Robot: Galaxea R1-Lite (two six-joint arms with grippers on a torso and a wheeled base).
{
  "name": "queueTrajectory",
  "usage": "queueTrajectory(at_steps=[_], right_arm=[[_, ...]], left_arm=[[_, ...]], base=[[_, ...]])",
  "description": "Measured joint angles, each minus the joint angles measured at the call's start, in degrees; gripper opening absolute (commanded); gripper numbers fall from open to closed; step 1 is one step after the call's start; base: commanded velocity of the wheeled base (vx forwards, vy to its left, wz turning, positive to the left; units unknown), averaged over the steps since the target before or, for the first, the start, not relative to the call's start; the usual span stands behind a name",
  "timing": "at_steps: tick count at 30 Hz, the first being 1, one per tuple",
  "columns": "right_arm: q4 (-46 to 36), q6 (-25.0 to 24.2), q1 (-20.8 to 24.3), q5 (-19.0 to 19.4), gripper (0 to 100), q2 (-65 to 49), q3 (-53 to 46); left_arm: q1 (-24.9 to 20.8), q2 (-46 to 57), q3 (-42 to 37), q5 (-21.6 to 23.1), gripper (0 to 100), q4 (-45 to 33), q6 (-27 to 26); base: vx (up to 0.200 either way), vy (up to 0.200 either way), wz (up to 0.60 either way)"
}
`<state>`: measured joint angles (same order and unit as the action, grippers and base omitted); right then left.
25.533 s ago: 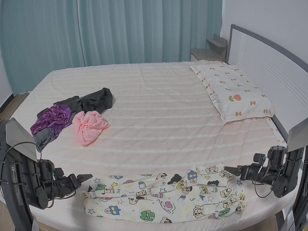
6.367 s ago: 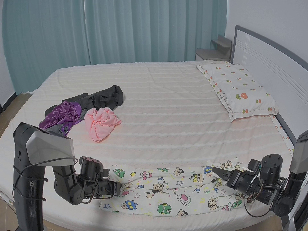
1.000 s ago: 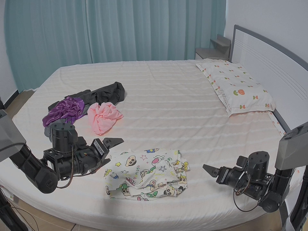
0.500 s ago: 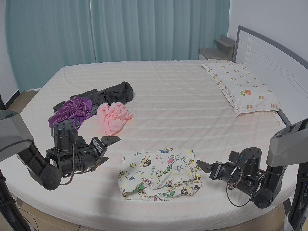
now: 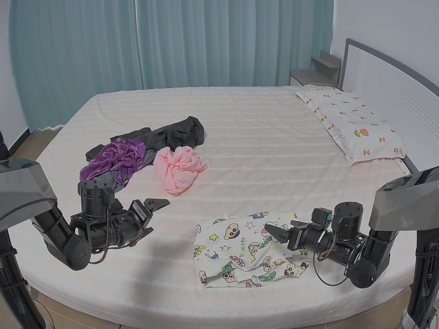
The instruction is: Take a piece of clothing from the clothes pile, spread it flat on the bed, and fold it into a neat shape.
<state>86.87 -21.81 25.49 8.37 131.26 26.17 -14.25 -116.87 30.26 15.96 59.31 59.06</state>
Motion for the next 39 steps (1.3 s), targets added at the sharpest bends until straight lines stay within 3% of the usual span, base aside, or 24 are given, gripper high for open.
queueTrajectory(at_steps=[10, 11, 26, 39], right_arm=[[-5.47, 4.41, -1.1, 0.93, 100, 4.3, 5.88], [-5.5, 4.57, -1.1, 0.93, 0, 4.55, 5.88], [-1.39, 6.73, -2.18, 0.62, 0, 2.95, -1.82], [2.15, 8.79, -1.99, 0.84, 0, 0.72, -16.77]], left_arm=[[0.11, -0.72, -0.2, 2.13, 100, -0.07, -0.02], [0.11, -0.74, -0.2, 2.13, 100, -0.07, -0.02], [0.33, -1.13, -0.35, 2.27, 100, -0.13, 0.05], [0.69, -1.62, -0.27, 2.24, 100, -0.18, 0.0]], base=[[0.0, 0.0, 0.0], [0.0, 0.0, 0.0], [0.0, 0.0, 0.0], [0.0, 0.0, 0.0]])
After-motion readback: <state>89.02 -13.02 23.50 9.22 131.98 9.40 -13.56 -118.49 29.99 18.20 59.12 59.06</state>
